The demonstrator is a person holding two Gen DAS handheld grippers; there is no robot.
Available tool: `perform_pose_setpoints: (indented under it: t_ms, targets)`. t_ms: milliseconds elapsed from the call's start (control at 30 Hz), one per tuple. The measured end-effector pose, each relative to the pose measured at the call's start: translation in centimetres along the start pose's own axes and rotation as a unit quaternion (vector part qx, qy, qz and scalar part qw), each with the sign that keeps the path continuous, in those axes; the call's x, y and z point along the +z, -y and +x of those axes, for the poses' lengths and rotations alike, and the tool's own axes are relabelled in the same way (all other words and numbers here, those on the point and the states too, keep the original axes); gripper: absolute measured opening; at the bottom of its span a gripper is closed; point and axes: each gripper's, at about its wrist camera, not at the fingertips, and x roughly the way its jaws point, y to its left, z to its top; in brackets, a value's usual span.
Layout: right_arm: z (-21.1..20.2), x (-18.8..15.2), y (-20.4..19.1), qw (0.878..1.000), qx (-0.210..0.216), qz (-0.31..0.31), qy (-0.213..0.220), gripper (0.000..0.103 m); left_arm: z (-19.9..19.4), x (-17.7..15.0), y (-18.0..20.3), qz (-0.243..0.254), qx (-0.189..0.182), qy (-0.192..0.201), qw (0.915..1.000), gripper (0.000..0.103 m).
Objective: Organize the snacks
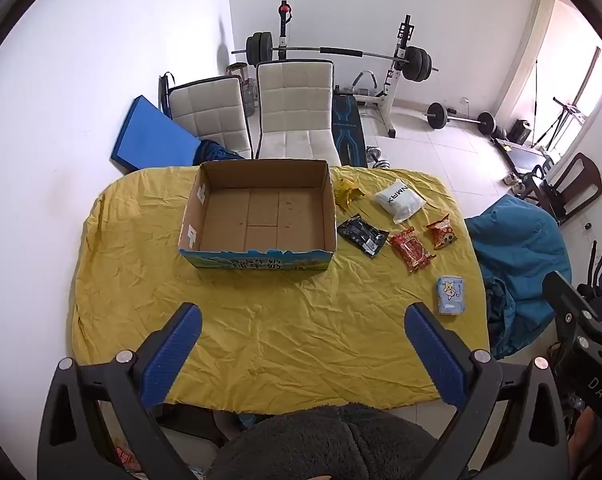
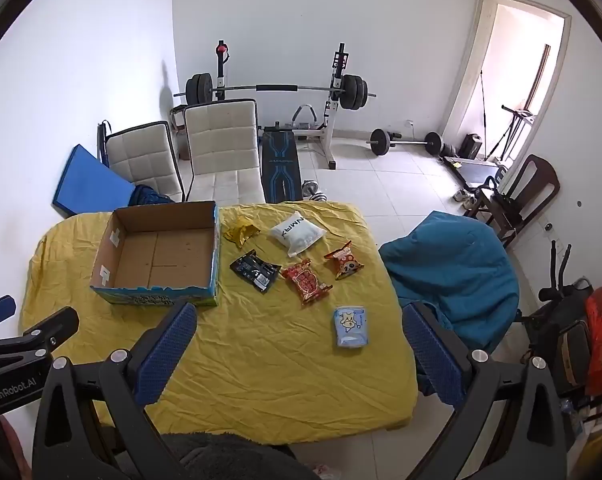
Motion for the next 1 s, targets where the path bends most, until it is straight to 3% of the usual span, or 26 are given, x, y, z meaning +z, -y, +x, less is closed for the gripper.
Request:
perform_pose_setpoints:
  t_ms: [100, 200, 1000]
  targets:
    - [0.0, 0.0, 0.1, 1.000, -0.017, -0.014, 0.000, 0.103, -0.1, 0.2, -0.3, -0.004, 0.003, 0.008, 1.0000, 0.103]
    - [-0.1, 0.1, 0.0, 1.000, -0.015, -0.015, 0.006, 0.103, -0.2, 0.2, -0.6, -0.011, -0.010, 0.011, 0.9998, 0.103]
    - [-1.3, -1.4, 0.1, 1.000, -0.009, -0.004, 0.028, 0.103, -1.3, -0.6, -0.1, -0.005, -0.006, 0.035, 0.9993, 0.103]
